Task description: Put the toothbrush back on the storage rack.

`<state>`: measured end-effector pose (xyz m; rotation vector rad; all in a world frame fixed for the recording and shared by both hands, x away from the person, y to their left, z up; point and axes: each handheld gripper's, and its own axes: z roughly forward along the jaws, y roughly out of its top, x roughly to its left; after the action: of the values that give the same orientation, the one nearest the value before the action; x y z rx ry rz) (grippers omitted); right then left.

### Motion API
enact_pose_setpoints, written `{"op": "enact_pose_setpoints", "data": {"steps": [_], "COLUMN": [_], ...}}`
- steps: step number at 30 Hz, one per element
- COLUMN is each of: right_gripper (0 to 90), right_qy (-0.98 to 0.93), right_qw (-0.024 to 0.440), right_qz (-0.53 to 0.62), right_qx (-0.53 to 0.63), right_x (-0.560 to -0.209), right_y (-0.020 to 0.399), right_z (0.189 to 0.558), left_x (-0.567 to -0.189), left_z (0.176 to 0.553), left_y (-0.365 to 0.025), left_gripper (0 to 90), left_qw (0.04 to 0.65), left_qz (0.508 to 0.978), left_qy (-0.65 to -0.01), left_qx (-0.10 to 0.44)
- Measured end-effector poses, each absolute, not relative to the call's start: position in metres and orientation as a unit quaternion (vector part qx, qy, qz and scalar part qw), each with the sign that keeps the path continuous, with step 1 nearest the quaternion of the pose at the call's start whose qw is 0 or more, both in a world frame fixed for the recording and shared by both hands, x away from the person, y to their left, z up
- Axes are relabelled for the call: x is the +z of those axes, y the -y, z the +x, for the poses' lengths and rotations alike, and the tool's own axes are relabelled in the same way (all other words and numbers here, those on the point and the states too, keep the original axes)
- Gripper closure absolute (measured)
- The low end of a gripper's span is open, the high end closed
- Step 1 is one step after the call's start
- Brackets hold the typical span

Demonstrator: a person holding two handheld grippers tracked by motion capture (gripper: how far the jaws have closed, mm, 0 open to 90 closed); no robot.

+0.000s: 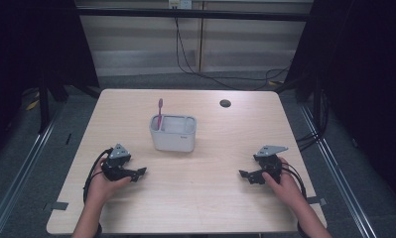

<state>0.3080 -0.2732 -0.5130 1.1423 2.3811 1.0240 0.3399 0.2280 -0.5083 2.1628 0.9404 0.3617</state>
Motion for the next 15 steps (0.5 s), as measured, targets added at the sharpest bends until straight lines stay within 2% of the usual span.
{"op": "enact_pose_setpoints", "data": {"steps": [15], "right_gripper": [10.1], "right_qy": [-0.831], "right_qw": [0.154], "right_qz": [0.398], "right_qx": [0.357], "right_x": [-0.513], "right_y": [0.2732], "right_z": [0.3079], "left_x": [-0.5099], "left_z": [0.3399], "left_y": [-0.2264], "left_gripper": [15.5], "left_qw": [0.365], "left_qz": [0.842], "left_qy": [-0.367], "left_qx": [0.151]}}
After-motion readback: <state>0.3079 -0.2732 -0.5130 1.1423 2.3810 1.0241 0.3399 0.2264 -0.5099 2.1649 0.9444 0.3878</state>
